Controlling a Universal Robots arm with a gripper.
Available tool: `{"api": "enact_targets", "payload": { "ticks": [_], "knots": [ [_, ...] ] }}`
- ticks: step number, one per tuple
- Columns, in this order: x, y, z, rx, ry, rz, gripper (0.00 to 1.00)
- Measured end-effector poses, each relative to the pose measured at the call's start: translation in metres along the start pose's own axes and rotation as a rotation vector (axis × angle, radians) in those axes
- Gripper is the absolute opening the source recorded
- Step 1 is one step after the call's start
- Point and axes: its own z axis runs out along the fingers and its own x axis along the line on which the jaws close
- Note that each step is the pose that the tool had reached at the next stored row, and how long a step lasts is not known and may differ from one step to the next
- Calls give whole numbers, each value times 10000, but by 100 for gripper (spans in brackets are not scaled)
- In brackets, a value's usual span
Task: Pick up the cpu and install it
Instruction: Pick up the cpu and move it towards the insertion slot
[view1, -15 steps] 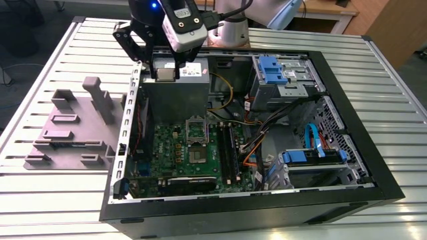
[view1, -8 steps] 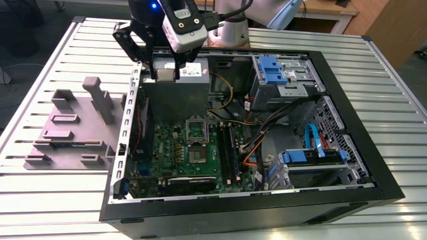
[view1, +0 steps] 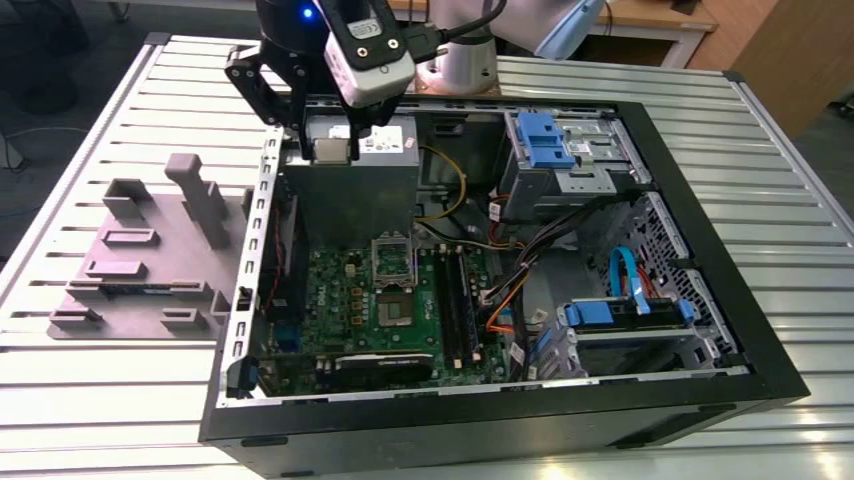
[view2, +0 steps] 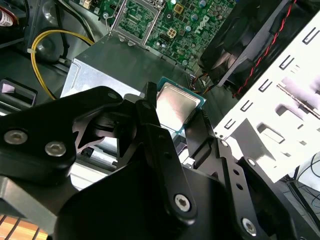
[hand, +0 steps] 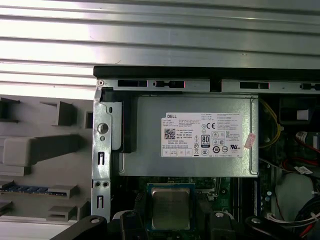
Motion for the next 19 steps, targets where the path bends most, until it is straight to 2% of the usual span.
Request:
{"api": "enact_targets", "payload": {
  "ticks": [19],
  "knots": [
    [2, -47, -2, 3, 0, 0, 47]
  ]
}}
